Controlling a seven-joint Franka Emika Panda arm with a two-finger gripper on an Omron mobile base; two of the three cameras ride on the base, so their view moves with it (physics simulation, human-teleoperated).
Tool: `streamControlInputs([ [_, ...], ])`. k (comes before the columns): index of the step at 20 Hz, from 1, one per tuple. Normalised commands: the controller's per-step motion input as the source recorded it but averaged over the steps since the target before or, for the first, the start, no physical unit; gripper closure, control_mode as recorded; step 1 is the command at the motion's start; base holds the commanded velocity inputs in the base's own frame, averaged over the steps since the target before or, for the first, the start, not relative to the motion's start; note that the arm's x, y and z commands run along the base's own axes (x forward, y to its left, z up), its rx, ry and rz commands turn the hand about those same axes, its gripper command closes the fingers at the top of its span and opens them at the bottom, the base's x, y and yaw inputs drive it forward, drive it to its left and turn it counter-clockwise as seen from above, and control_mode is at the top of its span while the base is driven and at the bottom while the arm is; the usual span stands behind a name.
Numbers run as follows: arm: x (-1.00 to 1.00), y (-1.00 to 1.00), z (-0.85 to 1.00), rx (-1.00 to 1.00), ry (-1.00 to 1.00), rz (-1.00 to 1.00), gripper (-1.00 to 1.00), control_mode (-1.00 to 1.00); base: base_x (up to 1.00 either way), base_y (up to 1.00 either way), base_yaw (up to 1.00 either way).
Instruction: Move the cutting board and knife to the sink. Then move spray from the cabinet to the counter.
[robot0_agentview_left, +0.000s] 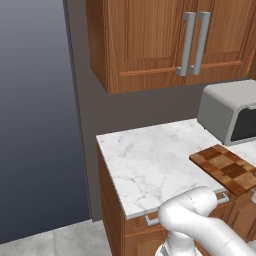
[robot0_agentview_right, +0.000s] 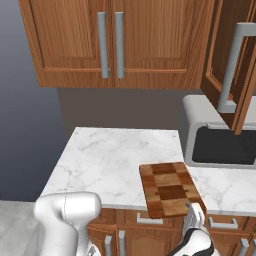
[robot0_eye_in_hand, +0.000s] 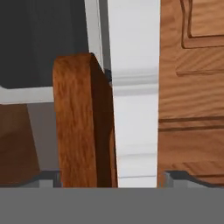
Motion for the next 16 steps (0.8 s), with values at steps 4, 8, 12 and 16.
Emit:
streamControlInputs([
  [4,0.05,0.00,0.00,0.00,0.00,0.00,1.00,-1.00,0.00,0.00,0.00],
  [8,-0.40,-0.18,0.01,0.00,-0.05,-0.04,1.00,-1.00,0.00,0.00,0.00],
  [12,-0.52,-0.20,0.21,0.00,-0.12,-0.05,1.00,-1.00,0.00,0.00,0.00],
  [16,-0.40,-0.03,0.61,0.00,-0.06,-0.02,1.00,-1.00,0.00,0.00,0.00],
])
